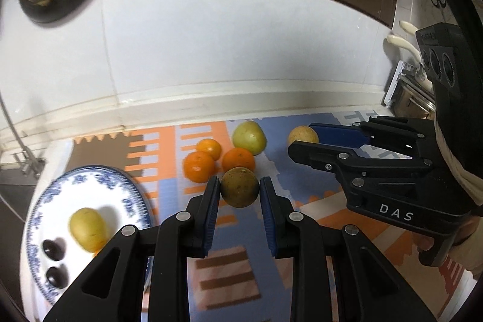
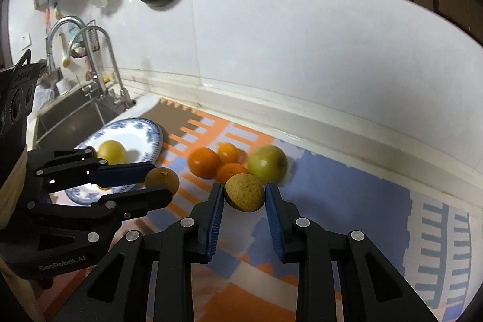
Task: Organize fruits
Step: 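Grasp a small brownish fruit with the left tool while the right tool grasps a small yellow-brown fruit, then carry both small fruits over the blue-and-white plate and open the left tool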
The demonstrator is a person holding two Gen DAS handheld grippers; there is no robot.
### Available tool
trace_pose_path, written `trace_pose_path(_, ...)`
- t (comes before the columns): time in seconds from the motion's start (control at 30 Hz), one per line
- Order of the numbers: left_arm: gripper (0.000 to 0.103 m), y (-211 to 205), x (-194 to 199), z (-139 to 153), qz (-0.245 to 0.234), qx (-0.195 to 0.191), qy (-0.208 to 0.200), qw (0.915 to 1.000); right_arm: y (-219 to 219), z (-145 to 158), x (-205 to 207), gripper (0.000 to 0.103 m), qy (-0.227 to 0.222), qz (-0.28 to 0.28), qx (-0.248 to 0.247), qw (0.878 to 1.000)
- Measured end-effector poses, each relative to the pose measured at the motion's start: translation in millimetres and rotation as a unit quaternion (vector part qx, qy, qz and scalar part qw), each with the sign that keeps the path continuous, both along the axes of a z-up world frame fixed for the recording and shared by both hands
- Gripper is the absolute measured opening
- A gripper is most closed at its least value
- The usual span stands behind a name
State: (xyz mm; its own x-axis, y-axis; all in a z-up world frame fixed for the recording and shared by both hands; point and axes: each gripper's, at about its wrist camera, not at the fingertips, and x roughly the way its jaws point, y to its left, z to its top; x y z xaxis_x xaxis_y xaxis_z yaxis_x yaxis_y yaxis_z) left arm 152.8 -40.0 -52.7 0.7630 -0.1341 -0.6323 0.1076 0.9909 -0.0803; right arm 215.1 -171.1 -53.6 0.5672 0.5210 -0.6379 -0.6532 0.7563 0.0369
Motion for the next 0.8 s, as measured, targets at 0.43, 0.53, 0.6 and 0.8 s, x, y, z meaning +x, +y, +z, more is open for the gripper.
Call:
trace_pose_path(0.43, 0.027, 39.7, -45.9, 23.5, 0.049, -0.005, -0.034, 0.9982, 42.1, 24.7, -36.0, 0.029, -0.019, 0.043, 0.029, 0.998)
trace_pose_path(0.53, 0.027, 51.1, -54.1, 23.7, 0.064, -0.008, -0.039, 0.9972, 50.6, 29.8, -40.2, 0.029, -0.019, 0.046, 0.039, 0.998)
trace_pose_path(0.6, 0.027, 59.8, -58.8, 22.0, 0.075, -0.012, -0.038, 0.9964, 57.2, 34.0, -42.5, 0.029, -0.02, 0.045, 0.047, 0.998)
trace_pose_path(0.8, 0.027, 84.3, -71.8, 22.4, 0.106, -0.014, -0.042, 0.9934, 79.2, 39.7, -47.6, 0.029, -0.015, 0.048, 0.063, 0.997)
